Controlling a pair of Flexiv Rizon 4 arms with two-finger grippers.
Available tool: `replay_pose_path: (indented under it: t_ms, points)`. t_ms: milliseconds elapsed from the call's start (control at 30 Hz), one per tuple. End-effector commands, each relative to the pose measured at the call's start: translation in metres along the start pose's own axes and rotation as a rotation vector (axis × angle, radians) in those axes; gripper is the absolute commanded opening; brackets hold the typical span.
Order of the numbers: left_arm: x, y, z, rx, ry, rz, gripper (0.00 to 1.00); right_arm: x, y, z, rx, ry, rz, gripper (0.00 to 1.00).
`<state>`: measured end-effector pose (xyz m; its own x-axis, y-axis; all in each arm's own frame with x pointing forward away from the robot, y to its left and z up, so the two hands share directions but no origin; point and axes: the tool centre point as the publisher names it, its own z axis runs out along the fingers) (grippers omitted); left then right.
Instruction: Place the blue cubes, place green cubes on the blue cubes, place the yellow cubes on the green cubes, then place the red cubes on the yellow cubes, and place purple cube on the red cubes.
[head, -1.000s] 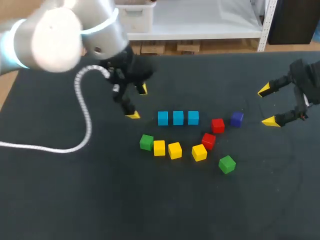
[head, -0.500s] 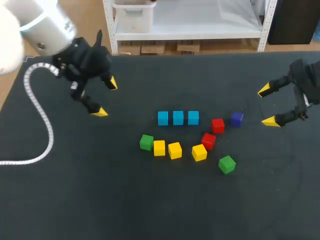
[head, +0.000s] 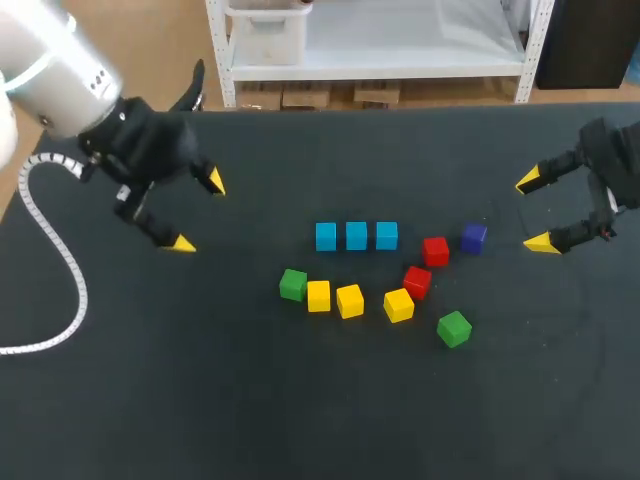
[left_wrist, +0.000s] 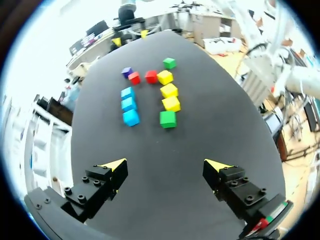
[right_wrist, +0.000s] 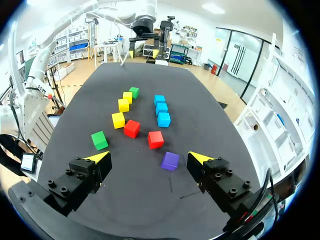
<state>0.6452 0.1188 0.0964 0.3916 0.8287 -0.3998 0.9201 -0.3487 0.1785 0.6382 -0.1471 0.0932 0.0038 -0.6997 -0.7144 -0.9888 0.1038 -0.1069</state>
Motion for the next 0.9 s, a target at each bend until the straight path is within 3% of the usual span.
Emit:
replay_pose_path:
  t_ms: [33,333,533,900]
  points:
    - [-0.003,0.004,0.008,0.042,0.031,0.022,1.00,0.001,-0.001,0.001,0.000,-0.003,-0.001,1.00]
    - [-0.022,-0.003,0.037,0.081,0.075,0.056,1.00,0.001,-0.001,0.001,0.000,-0.003,-0.001,1.00]
    - [-0.038,-0.008,0.061,0.102,0.051,0.051,1.00,0.001,-0.001,0.001,0.000,-0.003,-0.001,1.00]
    - [-0.050,-0.001,0.097,0.113,0.074,-0.004,1.00,0.001,-0.001,0.001,0.000,-0.003,-0.001,1.00]
